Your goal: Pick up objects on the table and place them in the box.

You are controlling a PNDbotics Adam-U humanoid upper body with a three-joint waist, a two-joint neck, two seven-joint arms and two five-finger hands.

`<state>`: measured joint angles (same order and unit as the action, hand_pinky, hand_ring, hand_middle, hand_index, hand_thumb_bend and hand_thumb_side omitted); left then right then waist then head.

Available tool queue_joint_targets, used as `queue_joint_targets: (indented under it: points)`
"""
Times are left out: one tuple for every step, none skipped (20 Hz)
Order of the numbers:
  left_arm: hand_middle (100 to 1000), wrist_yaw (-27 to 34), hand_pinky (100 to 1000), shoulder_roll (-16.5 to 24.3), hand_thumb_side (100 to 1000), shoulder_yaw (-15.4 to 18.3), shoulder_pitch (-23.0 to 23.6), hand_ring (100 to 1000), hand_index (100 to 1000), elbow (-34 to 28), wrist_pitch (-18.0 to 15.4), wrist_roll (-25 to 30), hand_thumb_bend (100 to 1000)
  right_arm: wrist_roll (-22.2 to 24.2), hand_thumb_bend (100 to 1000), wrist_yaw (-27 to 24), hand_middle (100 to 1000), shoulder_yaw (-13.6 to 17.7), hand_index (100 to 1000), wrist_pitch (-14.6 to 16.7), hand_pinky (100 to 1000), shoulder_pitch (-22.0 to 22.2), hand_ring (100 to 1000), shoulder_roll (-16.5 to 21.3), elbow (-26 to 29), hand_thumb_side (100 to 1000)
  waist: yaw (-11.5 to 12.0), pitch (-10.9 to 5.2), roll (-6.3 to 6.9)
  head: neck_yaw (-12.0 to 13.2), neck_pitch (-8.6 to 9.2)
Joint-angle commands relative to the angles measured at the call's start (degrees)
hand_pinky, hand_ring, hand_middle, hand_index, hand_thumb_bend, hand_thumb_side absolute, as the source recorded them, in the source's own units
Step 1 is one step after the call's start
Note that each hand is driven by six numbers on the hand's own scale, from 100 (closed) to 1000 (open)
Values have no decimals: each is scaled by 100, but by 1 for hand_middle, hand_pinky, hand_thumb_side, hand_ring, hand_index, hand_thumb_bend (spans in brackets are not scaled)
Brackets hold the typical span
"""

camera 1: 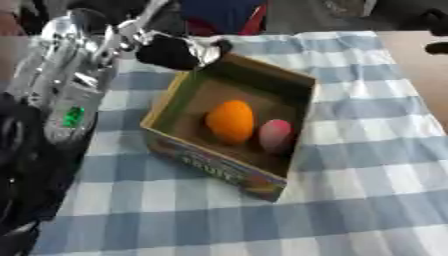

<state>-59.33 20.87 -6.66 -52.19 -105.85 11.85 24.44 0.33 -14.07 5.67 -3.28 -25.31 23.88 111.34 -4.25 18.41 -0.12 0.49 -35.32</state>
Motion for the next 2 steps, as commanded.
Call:
queue_joint_targets:
  points:
    - [684,320,251,236,651,458,157,725,883,-587,306,-326,270,-51,100,-36,647,67,867,7,690,-25,742,98,157,1000,46,-149,-13,-106,-79]
    - [676,415,244,252,641,580,279,716,876,-726,400,-420,227,-56,100,-44,647,65,867,7,689,-23,742,91,173,1000,81,-160,-18,-124,-88]
